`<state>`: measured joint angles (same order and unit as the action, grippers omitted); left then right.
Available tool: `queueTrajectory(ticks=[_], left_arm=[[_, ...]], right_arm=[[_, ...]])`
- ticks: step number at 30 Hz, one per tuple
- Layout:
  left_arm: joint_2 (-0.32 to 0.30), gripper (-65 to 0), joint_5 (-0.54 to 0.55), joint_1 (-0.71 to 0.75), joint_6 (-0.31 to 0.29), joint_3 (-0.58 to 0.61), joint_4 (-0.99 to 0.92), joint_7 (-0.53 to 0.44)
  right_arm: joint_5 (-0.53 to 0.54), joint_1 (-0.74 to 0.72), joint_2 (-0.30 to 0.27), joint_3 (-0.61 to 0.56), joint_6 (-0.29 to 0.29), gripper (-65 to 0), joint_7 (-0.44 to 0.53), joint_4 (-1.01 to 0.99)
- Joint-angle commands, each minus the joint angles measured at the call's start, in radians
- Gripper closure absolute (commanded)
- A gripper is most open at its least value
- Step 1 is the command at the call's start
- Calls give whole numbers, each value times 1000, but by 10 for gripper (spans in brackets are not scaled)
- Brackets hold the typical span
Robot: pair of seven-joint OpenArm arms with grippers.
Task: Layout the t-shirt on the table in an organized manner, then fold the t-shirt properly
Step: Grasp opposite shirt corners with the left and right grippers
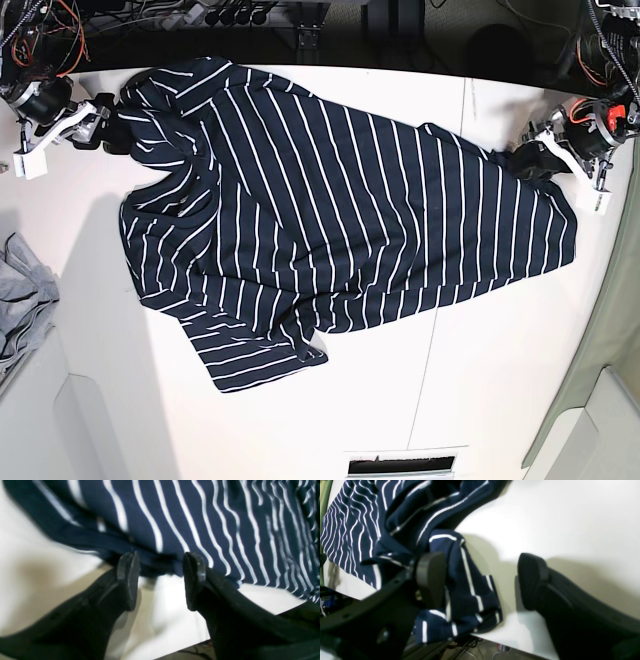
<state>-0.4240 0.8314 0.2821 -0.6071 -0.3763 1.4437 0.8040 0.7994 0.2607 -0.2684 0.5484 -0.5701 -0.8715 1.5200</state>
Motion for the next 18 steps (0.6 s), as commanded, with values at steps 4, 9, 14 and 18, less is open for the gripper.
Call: queueTrajectory(ticks=[4,9,14,18], left_arm=[[24,-379,12,-8,-35,-8,12,-47],[74,-379,-78,-8,-37,-7,12,-159],[97,-378,-131,-14,-33,6,11,-175],[97,-246,-197,-16,27,24,11,-230]], right_arm=[[0,-2,-14,-50,-10,-445,10,15],[-23,-2,-14,-177,-10,-445,15,15],[-41,-2,-13,-281,4,-444,60,14],[-72,-2,0,-344,10,-443,64,15]])
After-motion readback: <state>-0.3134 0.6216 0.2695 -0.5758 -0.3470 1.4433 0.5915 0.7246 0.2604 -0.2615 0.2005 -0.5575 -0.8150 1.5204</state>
